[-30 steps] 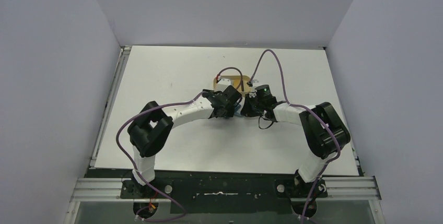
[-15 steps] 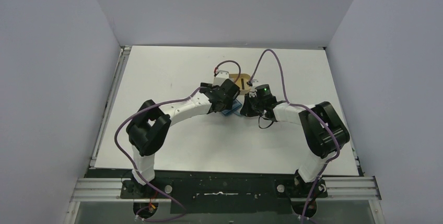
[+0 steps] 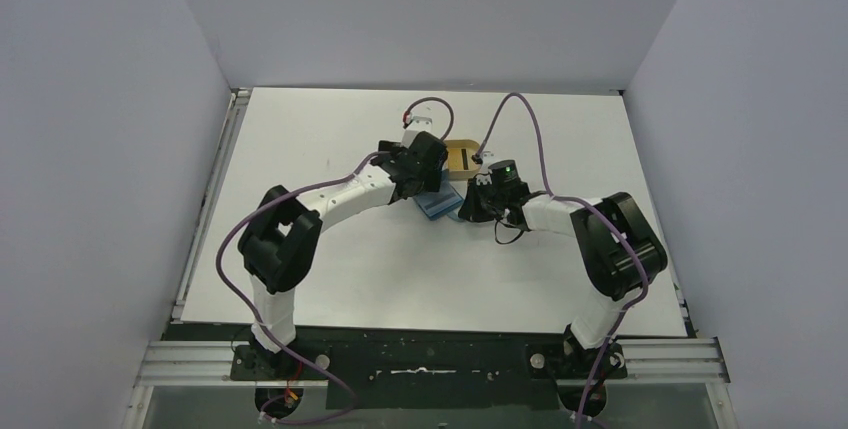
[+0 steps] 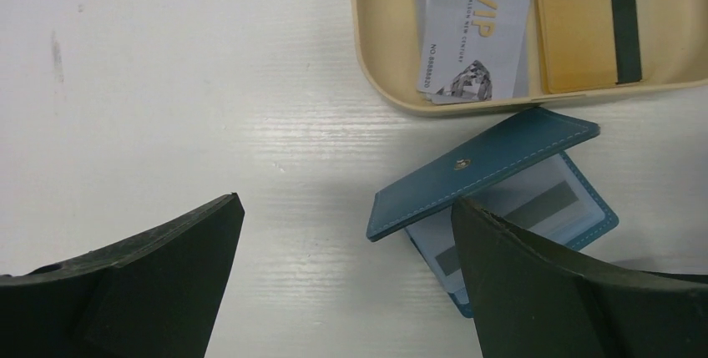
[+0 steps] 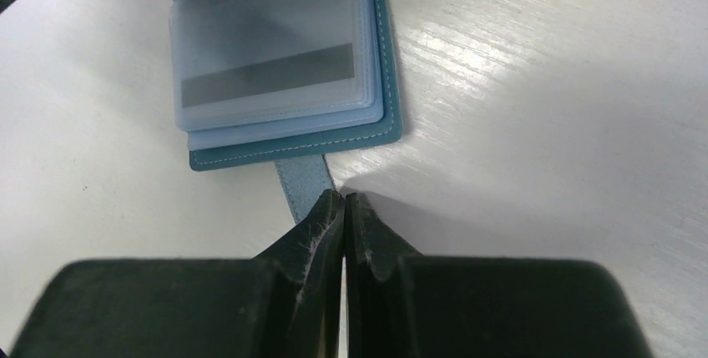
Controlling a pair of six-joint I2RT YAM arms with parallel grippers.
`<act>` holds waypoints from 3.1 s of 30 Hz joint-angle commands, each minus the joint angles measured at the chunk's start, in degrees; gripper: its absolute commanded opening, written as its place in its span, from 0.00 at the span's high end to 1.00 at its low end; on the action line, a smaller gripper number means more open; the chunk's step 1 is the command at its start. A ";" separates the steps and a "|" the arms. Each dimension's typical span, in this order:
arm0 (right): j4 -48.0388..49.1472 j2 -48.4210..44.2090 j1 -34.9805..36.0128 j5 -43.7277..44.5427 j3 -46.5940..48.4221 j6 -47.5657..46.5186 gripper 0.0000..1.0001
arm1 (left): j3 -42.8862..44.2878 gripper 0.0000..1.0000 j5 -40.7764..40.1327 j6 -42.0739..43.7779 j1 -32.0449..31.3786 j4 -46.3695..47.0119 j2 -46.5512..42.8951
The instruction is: Take the credit cards out of the card holder
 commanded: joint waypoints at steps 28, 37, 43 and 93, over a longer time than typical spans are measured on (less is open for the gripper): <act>-3.90 3.00 -0.44 -1.08 -0.56 -0.03 1.00 | -11.93 0.46 25.20 7.82 5.05 23.95 -4.13; -4.90 2.98 -0.44 -2.04 -0.55 -0.12 1.00 | -14.37 0.59 26.87 9.58 5.69 27.93 -5.40; -5.64 3.11 -0.36 -2.52 -0.55 -0.31 1.00 | -11.49 0.56 28.01 11.58 6.11 27.50 -3.78; -39.52 26.81 4.84 18.44 63.11 -8.57 0.49 | -53.13 1.00 0.80 -29.91 -7.53 14.82 -45.79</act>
